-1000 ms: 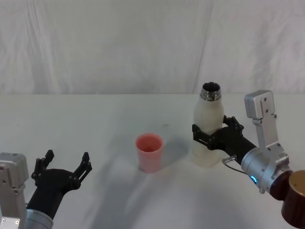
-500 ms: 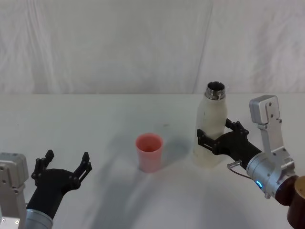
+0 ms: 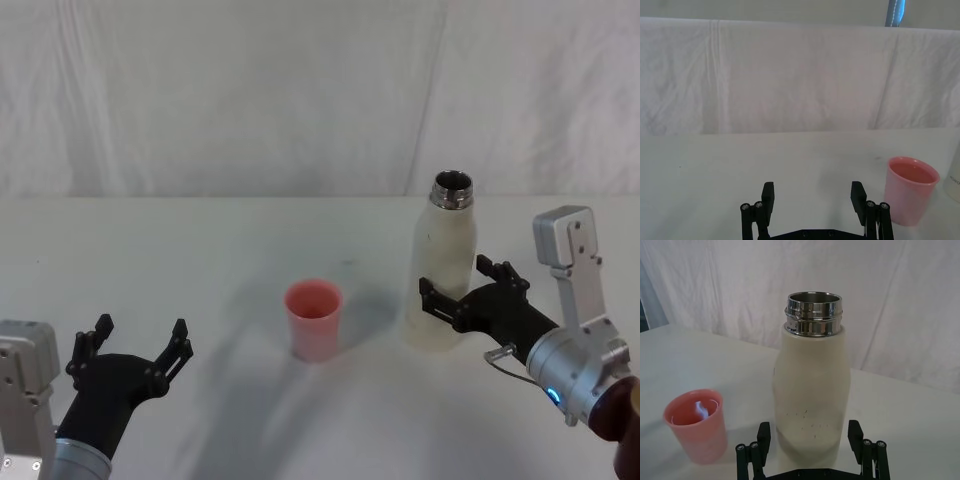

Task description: Grasp the thermos with one hand and pour water into the cup lid.

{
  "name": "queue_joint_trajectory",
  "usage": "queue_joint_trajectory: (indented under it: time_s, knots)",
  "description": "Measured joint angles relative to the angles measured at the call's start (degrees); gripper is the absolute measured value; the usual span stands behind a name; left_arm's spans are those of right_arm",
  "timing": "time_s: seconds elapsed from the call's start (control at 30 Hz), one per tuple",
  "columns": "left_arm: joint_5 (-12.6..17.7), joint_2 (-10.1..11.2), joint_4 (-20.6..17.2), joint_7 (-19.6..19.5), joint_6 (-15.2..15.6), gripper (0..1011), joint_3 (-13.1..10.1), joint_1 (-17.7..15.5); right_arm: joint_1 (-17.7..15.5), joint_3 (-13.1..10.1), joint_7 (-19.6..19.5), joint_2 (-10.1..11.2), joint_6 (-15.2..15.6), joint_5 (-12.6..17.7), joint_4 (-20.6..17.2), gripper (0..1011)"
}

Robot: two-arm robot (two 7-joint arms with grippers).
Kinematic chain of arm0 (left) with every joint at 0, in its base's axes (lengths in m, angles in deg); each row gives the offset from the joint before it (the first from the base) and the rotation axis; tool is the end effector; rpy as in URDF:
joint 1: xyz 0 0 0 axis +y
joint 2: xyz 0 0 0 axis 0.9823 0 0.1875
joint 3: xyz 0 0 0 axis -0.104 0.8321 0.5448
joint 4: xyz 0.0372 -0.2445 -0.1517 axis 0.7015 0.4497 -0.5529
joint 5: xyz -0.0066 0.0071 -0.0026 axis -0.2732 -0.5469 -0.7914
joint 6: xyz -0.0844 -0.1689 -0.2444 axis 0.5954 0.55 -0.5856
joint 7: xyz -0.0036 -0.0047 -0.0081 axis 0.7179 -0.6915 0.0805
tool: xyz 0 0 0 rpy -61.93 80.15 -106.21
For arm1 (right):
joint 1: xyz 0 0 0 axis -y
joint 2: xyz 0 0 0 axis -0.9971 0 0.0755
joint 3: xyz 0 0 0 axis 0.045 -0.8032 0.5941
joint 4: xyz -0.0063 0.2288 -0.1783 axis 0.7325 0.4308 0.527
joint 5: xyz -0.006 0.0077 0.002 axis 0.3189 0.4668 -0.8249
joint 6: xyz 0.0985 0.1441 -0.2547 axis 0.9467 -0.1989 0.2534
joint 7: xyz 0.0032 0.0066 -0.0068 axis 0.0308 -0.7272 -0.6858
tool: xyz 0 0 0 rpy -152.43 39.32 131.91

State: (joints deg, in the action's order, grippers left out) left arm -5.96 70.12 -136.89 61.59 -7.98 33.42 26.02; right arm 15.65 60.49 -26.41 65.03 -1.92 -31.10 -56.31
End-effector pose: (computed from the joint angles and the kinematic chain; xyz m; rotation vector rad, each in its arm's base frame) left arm 0.2530 0.0376 -0.2852 -0.0379 0.0140 1.4461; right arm 0.3716 0.0304 -0.2577 -0.1211 0.0354 -1.0569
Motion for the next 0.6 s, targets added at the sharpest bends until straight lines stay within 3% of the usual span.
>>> queue_joint_trajectory:
  time_s: [0.6]
  knots:
    - [0.0,0.0,0.0,0.0,0.0,1001,0.0,0.0,-5.3,-1.6,0.4,3.6,3.9,1.3,-6.2,1001]
